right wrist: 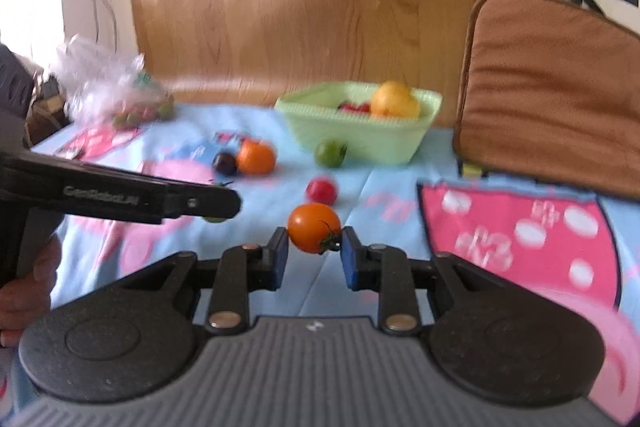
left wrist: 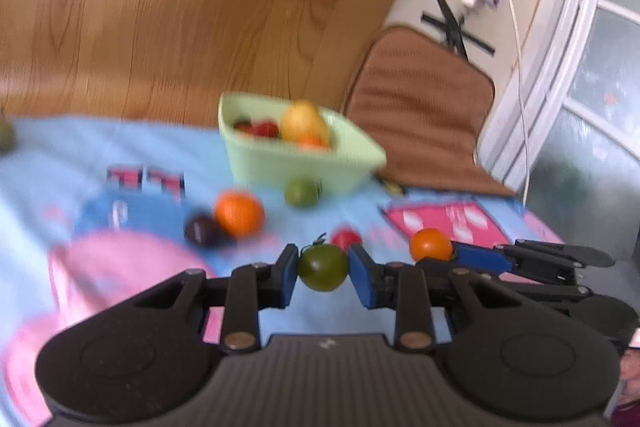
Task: Organize fruits
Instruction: 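Lift both held tomatoes and carry them toward the green bowl, then open both grippers over the green bowl to drop the tomatoes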
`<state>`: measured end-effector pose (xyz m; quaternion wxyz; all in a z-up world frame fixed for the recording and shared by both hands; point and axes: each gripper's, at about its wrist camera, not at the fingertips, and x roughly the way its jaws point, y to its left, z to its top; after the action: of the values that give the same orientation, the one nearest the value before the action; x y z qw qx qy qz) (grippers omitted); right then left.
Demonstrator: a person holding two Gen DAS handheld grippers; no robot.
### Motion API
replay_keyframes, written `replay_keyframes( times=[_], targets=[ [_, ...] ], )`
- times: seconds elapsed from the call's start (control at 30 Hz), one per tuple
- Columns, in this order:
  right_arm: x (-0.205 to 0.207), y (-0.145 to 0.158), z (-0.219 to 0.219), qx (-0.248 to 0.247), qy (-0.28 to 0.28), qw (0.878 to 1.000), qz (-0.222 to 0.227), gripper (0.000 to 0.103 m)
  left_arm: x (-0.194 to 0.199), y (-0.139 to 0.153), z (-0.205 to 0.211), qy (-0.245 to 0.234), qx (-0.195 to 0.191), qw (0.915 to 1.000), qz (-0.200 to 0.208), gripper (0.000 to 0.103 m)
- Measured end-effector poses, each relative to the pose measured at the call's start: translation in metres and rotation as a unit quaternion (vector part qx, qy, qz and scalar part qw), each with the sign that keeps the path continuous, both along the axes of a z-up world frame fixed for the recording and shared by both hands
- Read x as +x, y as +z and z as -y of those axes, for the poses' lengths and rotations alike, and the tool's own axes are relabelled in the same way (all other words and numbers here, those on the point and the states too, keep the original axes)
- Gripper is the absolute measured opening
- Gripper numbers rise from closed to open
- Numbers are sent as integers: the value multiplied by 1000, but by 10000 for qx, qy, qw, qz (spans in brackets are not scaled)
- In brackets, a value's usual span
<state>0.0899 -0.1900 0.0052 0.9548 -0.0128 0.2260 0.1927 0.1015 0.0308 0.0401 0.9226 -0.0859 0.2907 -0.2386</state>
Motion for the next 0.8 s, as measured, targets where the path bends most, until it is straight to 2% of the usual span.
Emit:
replay_keyframes(
  times=[0.07,0.2,0.37,0.47,0.57,0.67,0.73,0.8],
  targets=[
    [17,7,3,-30,-112,9998,165,31,17,13,2,-6,65,9998,171,28],
    [58,17,11,183,-269,9993,207,31,60,28,9,54,170,9991,387,28],
    [102,19,13,310,-327,9988,206,31,120,27,13,100,-23,9999,107,28],
    [123,13,10,249,-262,9992,153,31,142,20,18,41,-28,10000,-40,28],
    [138,5,5,252,-165,9995,-8,31,159,11,26,-19,35,9998,-214,29],
    [147,0,5,346,-46,9994,-67,33,167,3,31,-105,110,9994,-326,38],
    [145,0,8,437,-76,9990,-24,47,167,0,33,-113,95,9993,-342,39],
    [142,2,12,512,-100,9986,35,47,163,1,30,-97,26,9993,-346,39]
  ],
)
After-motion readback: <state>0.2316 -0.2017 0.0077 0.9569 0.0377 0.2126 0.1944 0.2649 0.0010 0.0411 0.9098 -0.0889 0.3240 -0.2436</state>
